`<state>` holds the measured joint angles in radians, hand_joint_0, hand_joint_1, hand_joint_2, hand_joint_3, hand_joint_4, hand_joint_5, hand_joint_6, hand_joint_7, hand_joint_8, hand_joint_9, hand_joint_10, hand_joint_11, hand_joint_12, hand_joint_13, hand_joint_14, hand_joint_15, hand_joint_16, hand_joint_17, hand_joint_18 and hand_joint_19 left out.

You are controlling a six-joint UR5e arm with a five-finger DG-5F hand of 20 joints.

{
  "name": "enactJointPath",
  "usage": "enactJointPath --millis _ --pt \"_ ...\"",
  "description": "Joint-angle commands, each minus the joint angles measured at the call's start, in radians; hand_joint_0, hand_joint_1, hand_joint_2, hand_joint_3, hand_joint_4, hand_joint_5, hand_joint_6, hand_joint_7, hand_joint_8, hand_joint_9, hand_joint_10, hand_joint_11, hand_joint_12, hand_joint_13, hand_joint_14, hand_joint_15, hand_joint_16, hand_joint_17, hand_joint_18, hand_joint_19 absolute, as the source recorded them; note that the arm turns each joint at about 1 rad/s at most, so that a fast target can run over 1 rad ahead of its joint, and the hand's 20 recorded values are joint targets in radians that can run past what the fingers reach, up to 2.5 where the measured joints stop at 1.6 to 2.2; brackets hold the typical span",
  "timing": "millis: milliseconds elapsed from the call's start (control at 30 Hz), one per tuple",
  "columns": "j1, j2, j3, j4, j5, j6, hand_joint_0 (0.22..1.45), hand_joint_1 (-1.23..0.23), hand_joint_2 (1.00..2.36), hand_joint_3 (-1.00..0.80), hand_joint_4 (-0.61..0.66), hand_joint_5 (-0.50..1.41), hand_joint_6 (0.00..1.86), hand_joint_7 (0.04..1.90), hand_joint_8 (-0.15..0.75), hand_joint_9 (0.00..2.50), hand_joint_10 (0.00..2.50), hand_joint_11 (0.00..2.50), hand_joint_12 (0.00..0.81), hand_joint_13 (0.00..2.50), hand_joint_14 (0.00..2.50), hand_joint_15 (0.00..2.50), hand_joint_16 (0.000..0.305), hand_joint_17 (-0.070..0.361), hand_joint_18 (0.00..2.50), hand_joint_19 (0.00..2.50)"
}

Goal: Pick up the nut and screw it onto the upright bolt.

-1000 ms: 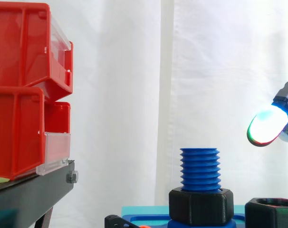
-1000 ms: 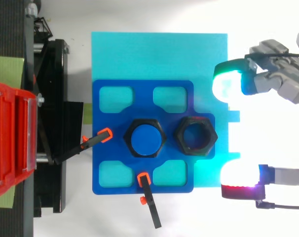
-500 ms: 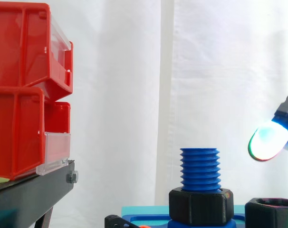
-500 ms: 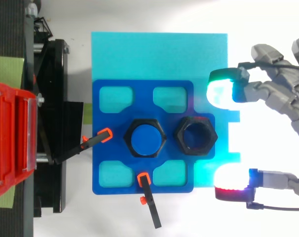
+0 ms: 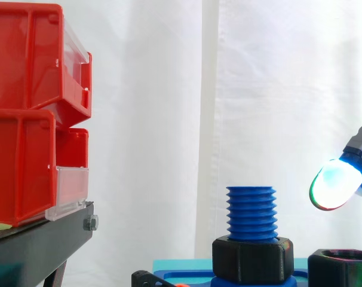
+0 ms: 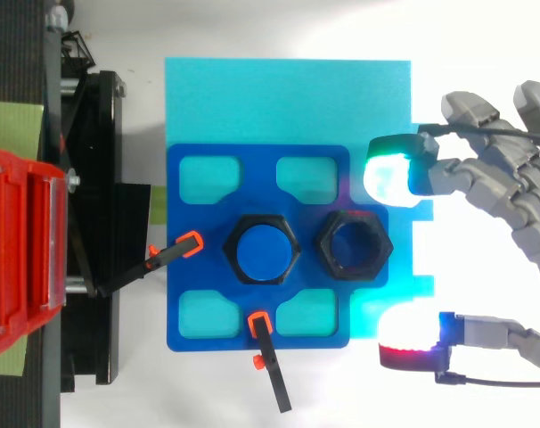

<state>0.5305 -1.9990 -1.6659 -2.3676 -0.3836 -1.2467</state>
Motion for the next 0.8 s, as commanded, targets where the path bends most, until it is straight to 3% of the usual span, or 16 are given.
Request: enactJointPath --millis 0,200,767 --pt "0.0 -0.021 0.0 0.01 0.0 -0.008 0.36 -0.87 1.0 -0.5 0.22 -0.29 0.5 0.7 0.317 0.12 0.0 0.0 0.444 0.03 0.0 0.0 0.06 0.135 0.0 0.0" --pt "0.002 -0.057 0.001 0.085 0.002 0.003 0.36 -0.86 1.0 -0.5 0.22 -0.29 0.5 0.7 0.319 0.12 0.0 0.0 0.445 0.04 0.0 0.0 0.06 0.135 0.0 0.0" --pt "-0.001 -0.063 0.0 0.085 0.0 0.004 0.37 -0.84 1.0 -0.5 0.22 -0.29 0.5 0.7 0.321 0.12 0.0 0.0 0.45 0.06 0.0 0.0 0.06 0.136 0.0 0.0"
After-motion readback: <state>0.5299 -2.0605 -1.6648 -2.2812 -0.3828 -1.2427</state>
